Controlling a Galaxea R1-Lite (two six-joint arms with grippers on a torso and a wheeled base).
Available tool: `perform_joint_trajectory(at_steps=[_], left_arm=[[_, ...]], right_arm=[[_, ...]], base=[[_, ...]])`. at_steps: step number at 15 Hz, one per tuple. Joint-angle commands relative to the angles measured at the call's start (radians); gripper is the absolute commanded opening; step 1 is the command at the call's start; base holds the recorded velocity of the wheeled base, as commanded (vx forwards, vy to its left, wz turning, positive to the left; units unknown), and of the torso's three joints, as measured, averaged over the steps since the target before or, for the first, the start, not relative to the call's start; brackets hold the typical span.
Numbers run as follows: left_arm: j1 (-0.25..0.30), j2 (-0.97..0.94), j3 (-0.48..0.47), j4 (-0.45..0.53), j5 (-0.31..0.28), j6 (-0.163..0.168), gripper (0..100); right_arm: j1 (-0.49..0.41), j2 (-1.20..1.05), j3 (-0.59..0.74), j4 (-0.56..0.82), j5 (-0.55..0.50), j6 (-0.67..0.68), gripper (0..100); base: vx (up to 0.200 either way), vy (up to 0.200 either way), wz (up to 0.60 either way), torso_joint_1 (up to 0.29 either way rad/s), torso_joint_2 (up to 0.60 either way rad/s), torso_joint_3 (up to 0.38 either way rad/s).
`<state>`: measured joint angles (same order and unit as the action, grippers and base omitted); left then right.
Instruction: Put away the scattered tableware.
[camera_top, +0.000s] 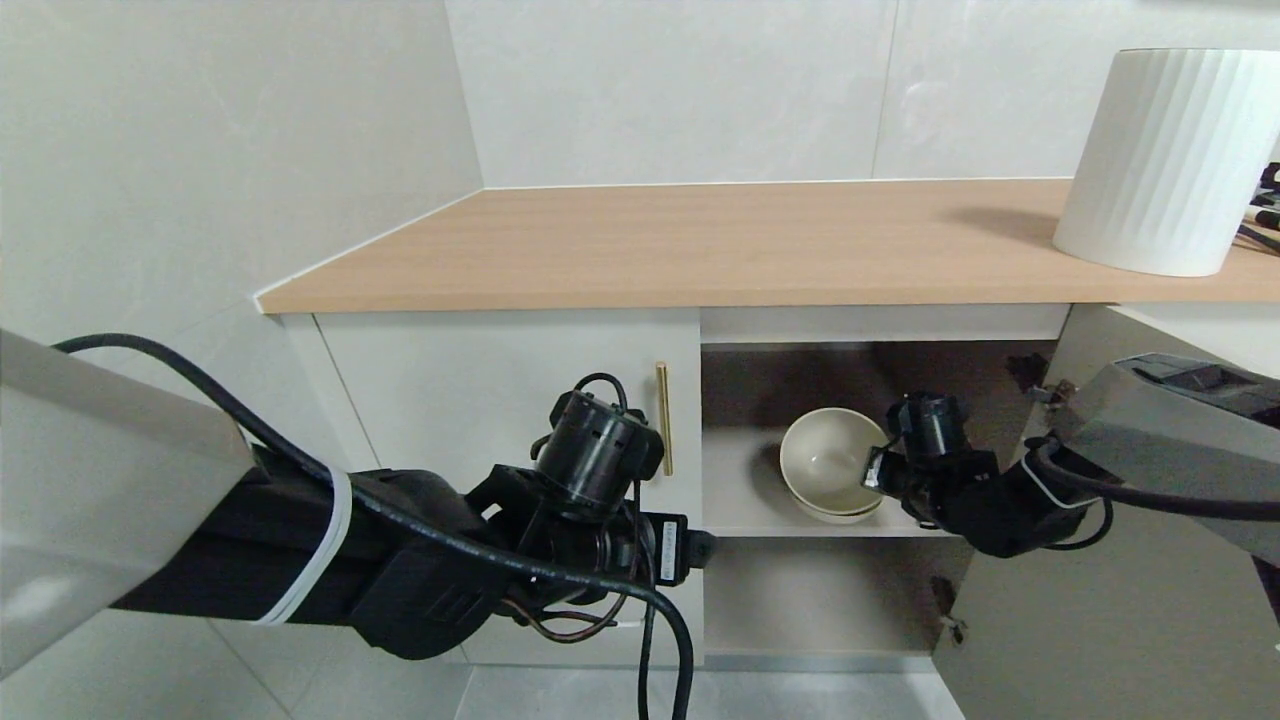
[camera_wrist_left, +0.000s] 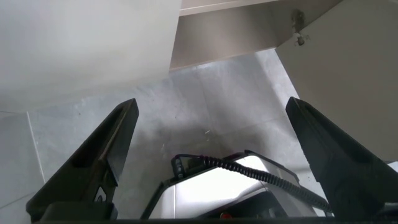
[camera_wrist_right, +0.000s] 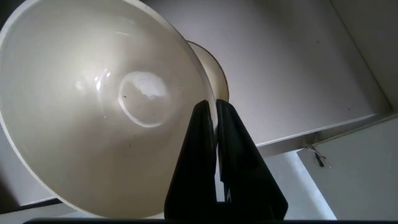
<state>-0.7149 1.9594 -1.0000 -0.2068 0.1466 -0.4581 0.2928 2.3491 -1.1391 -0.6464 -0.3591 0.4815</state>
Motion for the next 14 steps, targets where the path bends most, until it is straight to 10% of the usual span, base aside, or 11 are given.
perform_joint_trajectory(at_steps=[1, 3, 4, 14], left_arm=[[0.000, 0.003, 0.000, 0.000, 0.001, -0.001, 100], [0.000, 0.003, 0.000, 0.000, 0.001, -0.001, 100], [0.000, 0.003, 0.000, 0.000, 0.001, -0.001, 100], [0.025, -0.080, 0.009, -0.043, 0.004, -0.013, 100]], right_arm=[[0.000, 0.019, -0.024, 0.005, 0.000, -0.001, 0], [-0.001, 0.022, -0.040, 0.036, 0.000, 0.000, 0], [-0.001, 0.022, -0.045, 0.040, 0.000, 0.000, 100], [0.003, -0.117, 0.033, 0.131, 0.017, 0.000, 100]], base=[[0.000, 0.000, 0.00, 0.000, 0.00, 0.000], [0.000, 0.000, 0.00, 0.000, 0.00, 0.000], [0.000, 0.000, 0.00, 0.000, 0.00, 0.000], [0.000, 0.000, 0.00, 0.000, 0.00, 0.000]])
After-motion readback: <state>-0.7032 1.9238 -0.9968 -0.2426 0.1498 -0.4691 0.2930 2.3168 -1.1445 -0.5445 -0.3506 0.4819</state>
